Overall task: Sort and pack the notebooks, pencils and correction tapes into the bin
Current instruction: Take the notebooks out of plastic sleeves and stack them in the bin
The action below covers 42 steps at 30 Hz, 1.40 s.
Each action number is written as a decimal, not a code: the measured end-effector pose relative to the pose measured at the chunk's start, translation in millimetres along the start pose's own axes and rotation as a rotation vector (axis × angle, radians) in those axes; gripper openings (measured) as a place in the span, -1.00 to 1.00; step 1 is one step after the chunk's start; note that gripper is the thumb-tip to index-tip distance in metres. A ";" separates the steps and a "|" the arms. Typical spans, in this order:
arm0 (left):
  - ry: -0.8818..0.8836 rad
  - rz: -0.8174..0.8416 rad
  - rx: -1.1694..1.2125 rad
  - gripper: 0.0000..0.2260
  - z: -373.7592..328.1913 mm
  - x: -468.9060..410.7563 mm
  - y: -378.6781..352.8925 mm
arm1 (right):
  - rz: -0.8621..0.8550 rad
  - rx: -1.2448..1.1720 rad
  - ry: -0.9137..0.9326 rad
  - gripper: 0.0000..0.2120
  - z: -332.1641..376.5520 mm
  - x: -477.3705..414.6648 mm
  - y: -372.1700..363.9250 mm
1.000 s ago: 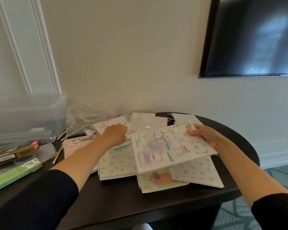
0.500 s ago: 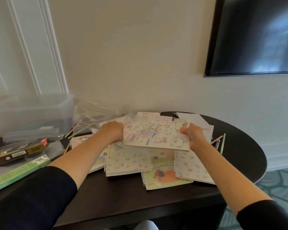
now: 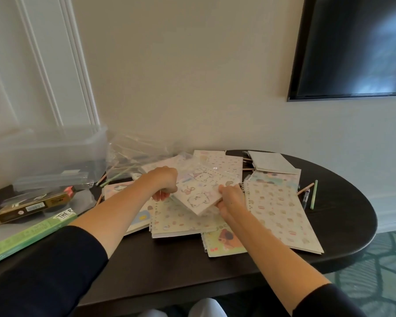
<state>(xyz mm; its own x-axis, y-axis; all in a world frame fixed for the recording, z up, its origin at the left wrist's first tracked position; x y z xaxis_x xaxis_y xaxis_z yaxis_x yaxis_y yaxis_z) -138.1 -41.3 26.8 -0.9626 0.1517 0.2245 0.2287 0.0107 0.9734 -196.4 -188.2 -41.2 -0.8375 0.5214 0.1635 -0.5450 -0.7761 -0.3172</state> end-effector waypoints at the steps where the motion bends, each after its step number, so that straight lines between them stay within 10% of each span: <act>1: 0.004 0.021 0.004 -0.70 1.4 -0.9 -1.0 | 0.052 0.068 -0.002 -0.85 0.9 -0.9 -2.6; 6: -0.011 0.010 -0.036 -0.72 0.8 -5.4 -5.0 | 0.144 0.292 0.004 -0.92 5.6 -6.6 4.4; 16: -0.234 -0.521 -0.066 -0.79 -33.1 -28.8 -15.1 | 0.366 0.152 -0.094 -0.84 12.6 -13.6 2.0; 42: -0.493 -0.538 0.474 -0.69 -25.4 -67.1 -14.3 | 0.304 -0.205 -0.074 -0.74 0.8 -47.7 -77.6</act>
<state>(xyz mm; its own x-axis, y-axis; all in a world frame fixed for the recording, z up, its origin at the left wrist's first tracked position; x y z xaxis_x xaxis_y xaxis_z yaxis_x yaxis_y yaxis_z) -80.5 -76.7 -1.0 -0.8095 0.4177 -0.4126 -0.0970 0.5979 0.7957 -114.2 -153.1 -23.6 -0.9646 0.2451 0.0974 -0.2580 -0.8006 -0.5407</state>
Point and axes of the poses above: each hand's wrist, its own x-axis away from the middle knuckle, its own y-axis out of the back of the hand, z = x × y, the point moved 1 cm from there along -x, towards the middle knuckle, and after that the axes turned 7 degrees about y, right-handed, at the moved point
